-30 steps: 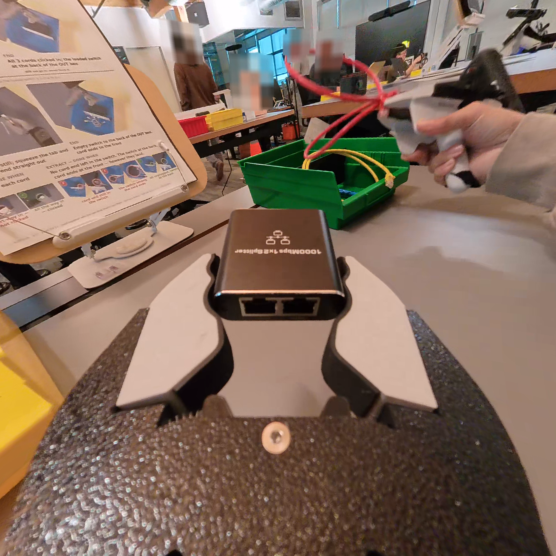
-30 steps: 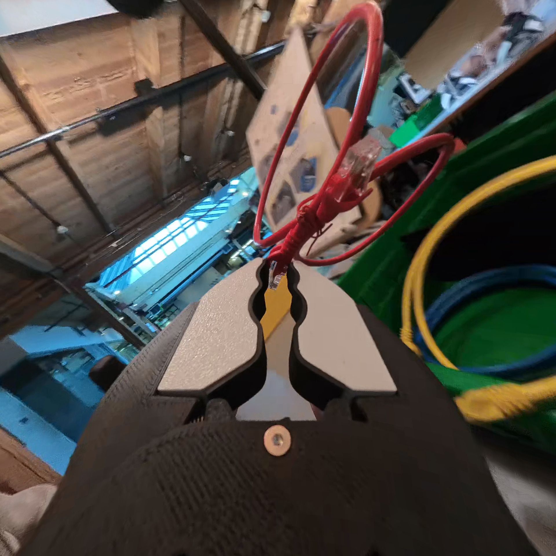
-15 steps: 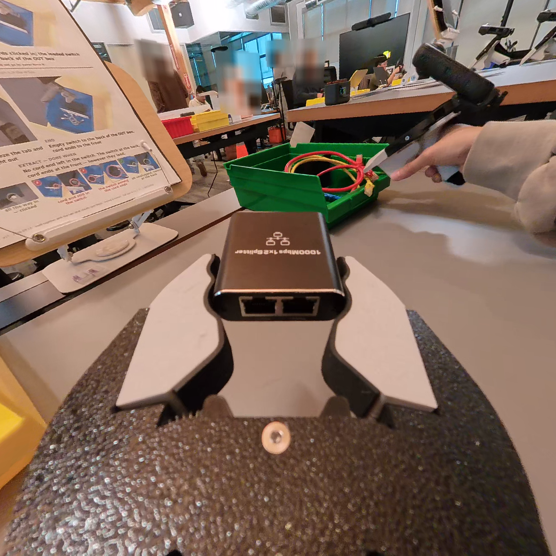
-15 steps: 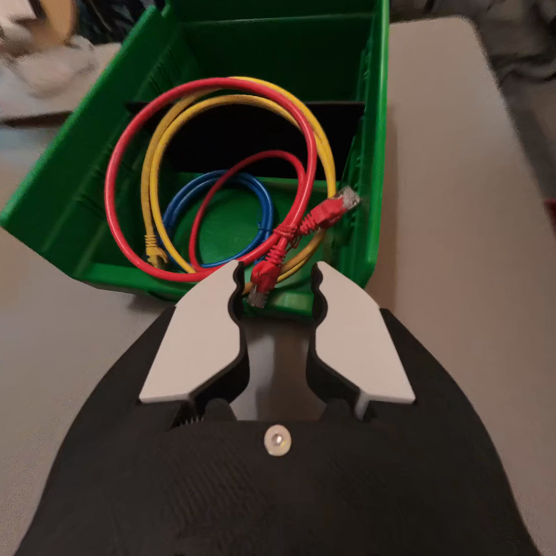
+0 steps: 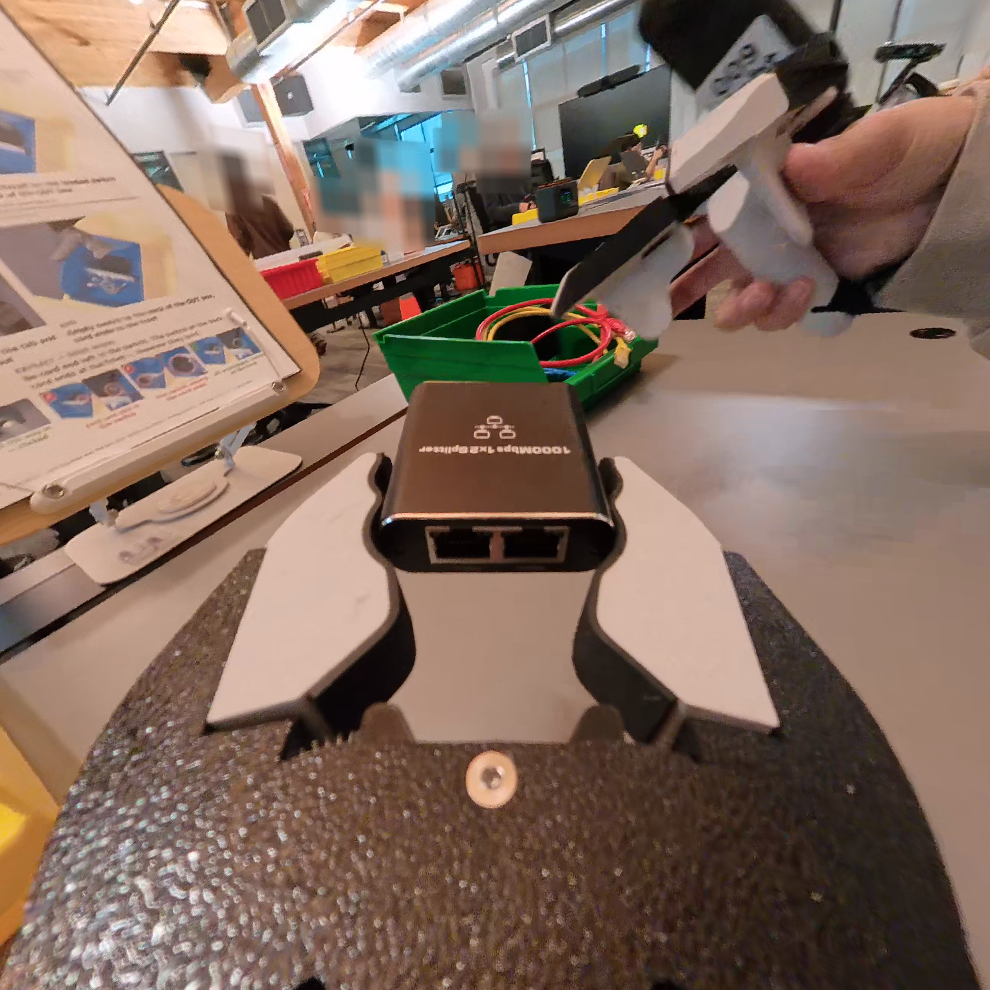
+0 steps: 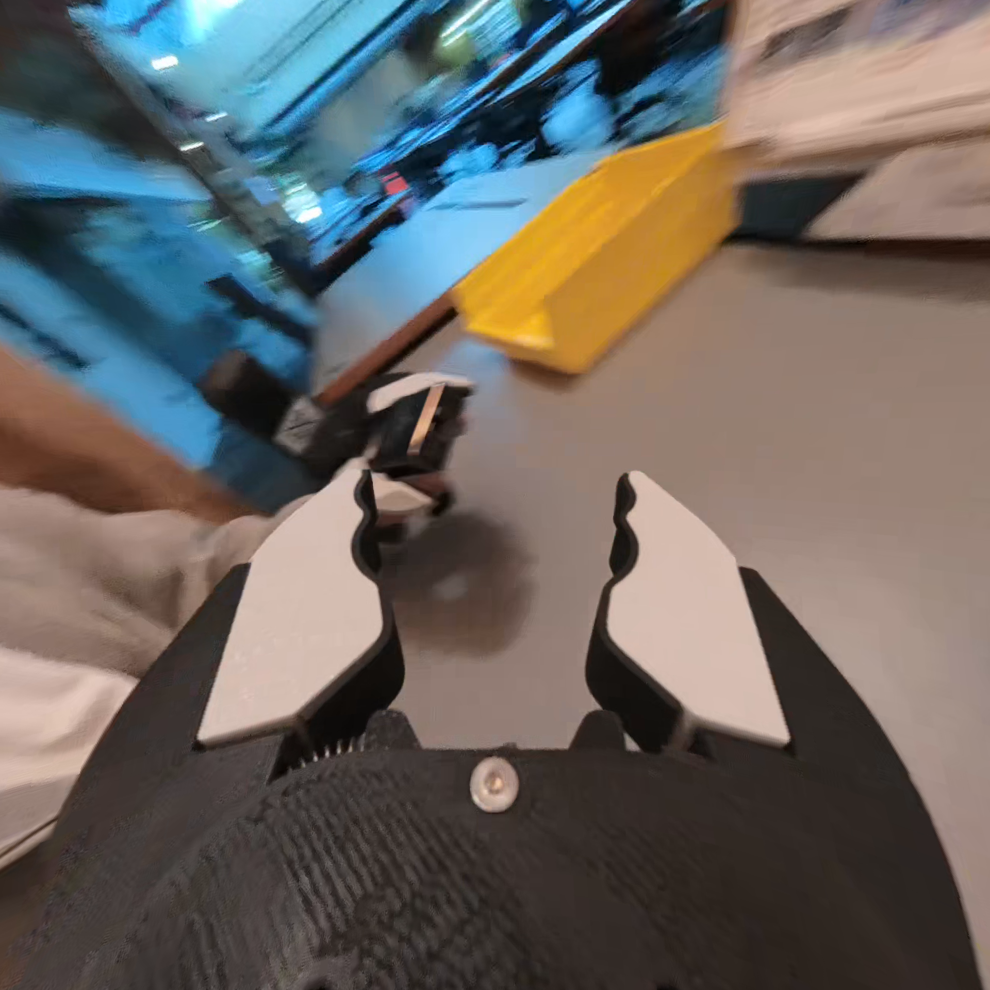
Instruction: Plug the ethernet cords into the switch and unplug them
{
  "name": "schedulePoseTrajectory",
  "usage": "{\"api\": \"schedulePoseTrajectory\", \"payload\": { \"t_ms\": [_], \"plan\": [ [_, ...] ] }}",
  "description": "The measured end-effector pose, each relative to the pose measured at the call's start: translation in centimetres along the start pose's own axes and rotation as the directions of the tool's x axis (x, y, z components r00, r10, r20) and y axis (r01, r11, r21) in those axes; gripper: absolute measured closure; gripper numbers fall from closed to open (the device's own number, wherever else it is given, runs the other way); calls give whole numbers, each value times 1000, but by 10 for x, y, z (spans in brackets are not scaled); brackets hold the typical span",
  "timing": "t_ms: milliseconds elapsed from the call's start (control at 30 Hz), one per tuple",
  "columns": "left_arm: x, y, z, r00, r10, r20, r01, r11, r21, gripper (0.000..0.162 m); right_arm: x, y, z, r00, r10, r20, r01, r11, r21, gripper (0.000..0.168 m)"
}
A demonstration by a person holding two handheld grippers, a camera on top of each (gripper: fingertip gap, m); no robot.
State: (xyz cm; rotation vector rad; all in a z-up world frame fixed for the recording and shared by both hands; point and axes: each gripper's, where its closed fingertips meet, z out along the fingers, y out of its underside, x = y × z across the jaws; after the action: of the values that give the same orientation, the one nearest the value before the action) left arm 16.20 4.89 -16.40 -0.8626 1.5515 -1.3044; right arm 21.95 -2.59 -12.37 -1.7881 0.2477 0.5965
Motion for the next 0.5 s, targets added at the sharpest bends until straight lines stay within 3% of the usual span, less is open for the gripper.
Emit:
{"api": "schedulePoseTrajectory", "payload": {
  "t_ms": [133, 200, 333, 367, 400, 500],
  "plan": [
    [12, -8, -2, 995, 97, -39, -96, 995, 27, 88, -54, 30, 61, 959, 119, 256, -77, 983, -169, 80],
    [19, -12, -3, 986, 152, -66, -150, 988, 42, 88, -69, 39, 77, 917, 204, 341, -127, 964, -234, 92],
    [28, -14, -4, 973, 208, -98, -203, 978, 55, 88, -81, 52, 94, 867, 297, 401, -164, 929, -332, 105],
    [30, -14, -4, 971, 215, -106, -210, 976, 60, 88, -83, 55, 95, 859, 302, 412, -155, 922, -354, 127],
    [31, -15, -5, 969, 219, -110, -213, 975, 67, 88, -81, 57, 96, 863, 304, 403, -150, 917, -371, 138],
    [28, -7, -3, 959, 266, -93, -266, 964, 19, 88, -75, 63, 97, 869, 320, 379, -143, 893, -427, 140]
  ]
}}
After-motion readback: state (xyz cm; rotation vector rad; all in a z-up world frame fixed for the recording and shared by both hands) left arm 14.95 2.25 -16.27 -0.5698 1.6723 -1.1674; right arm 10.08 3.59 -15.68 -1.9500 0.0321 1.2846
